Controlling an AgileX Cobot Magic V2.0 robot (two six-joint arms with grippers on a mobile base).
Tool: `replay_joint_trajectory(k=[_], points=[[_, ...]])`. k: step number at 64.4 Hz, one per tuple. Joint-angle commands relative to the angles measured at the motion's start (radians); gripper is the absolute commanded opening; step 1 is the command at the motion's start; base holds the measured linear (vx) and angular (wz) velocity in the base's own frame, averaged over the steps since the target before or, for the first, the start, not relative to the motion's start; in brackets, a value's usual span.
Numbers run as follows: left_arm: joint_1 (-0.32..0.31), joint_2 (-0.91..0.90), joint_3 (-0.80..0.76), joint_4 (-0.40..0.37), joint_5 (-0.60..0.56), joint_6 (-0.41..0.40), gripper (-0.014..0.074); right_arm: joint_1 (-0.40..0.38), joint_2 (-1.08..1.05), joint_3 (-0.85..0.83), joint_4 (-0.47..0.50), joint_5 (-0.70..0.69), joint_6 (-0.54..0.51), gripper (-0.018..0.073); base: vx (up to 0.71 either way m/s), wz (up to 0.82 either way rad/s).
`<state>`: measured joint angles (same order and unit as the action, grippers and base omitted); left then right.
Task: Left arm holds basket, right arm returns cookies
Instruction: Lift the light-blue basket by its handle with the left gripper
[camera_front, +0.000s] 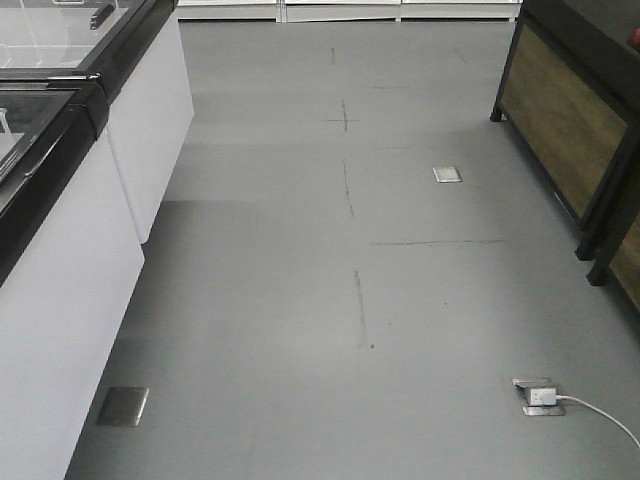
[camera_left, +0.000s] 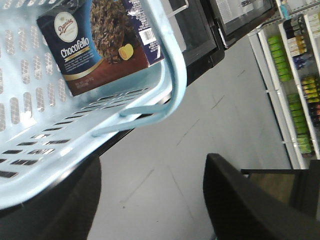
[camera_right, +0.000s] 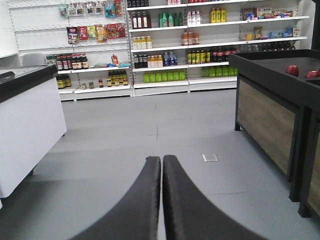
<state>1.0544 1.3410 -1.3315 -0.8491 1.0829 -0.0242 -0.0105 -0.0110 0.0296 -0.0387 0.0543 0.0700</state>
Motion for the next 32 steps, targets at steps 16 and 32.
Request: replay_joint_trajectory(k=[16,32], points=[[0.086,0.07,-0.032,-0.392,-0.021,0.245,0.043,-0.006,-0.011,-0.001,-0.003,-0.076,0.001,-0.0008,0.0,0.0],[0.086,0.143,-0.032,-0.503,0.018,0.334,0.043,-0.006,-0.011,-0.001,-0.003,-0.076,0.001,-0.0008,0.0,0.0]])
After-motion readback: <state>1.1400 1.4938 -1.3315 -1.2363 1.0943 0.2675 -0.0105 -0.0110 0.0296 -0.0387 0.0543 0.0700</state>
